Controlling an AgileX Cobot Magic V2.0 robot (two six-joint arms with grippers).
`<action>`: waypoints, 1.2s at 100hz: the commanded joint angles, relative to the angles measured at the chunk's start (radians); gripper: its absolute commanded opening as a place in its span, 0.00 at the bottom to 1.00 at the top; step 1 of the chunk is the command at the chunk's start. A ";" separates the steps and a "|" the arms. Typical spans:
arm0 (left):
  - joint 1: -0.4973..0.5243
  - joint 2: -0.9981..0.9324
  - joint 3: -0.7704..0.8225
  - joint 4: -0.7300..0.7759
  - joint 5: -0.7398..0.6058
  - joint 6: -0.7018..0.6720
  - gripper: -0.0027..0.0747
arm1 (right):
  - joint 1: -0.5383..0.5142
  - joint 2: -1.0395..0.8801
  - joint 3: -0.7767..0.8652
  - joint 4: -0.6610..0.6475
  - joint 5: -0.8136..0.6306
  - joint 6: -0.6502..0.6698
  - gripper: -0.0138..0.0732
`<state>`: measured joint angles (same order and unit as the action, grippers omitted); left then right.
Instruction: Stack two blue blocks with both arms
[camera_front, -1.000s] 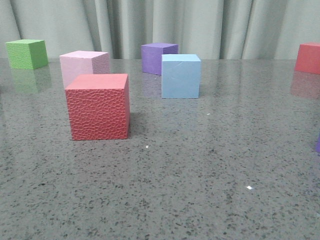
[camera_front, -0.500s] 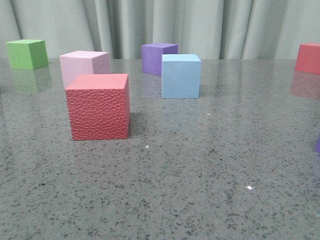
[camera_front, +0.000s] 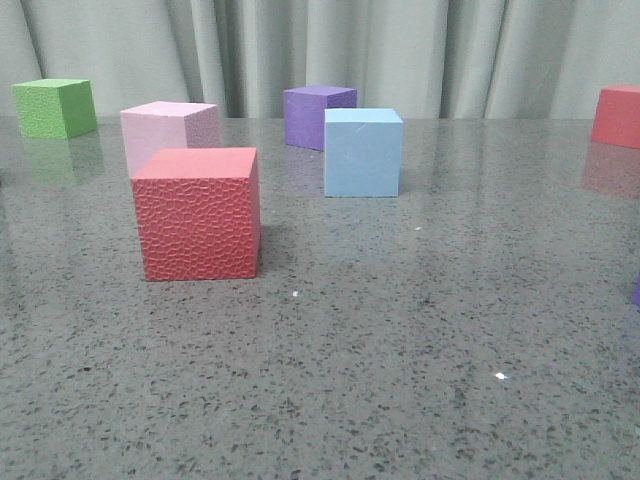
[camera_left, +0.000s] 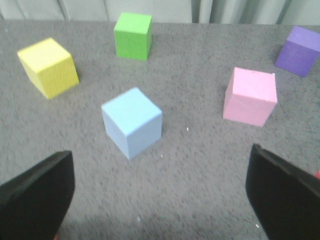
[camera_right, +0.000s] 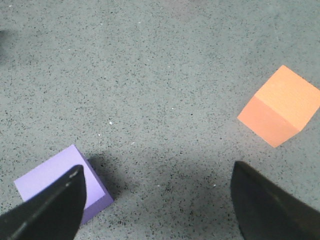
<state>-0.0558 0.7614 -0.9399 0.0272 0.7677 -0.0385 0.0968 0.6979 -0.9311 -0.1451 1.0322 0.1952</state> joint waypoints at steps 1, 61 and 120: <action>0.003 0.091 -0.120 0.005 -0.025 0.062 0.89 | -0.004 -0.002 -0.025 -0.014 -0.066 -0.010 0.84; 0.003 0.616 -0.607 -0.005 0.292 0.478 0.89 | -0.004 -0.002 -0.025 -0.010 -0.067 -0.010 0.84; 0.020 0.814 -0.720 0.082 0.480 0.594 0.89 | -0.004 -0.002 -0.025 0.001 -0.070 -0.010 0.84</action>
<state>-0.0372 1.6107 -1.6258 0.0957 1.2464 0.5554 0.0968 0.6964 -0.9311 -0.1398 1.0286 0.1952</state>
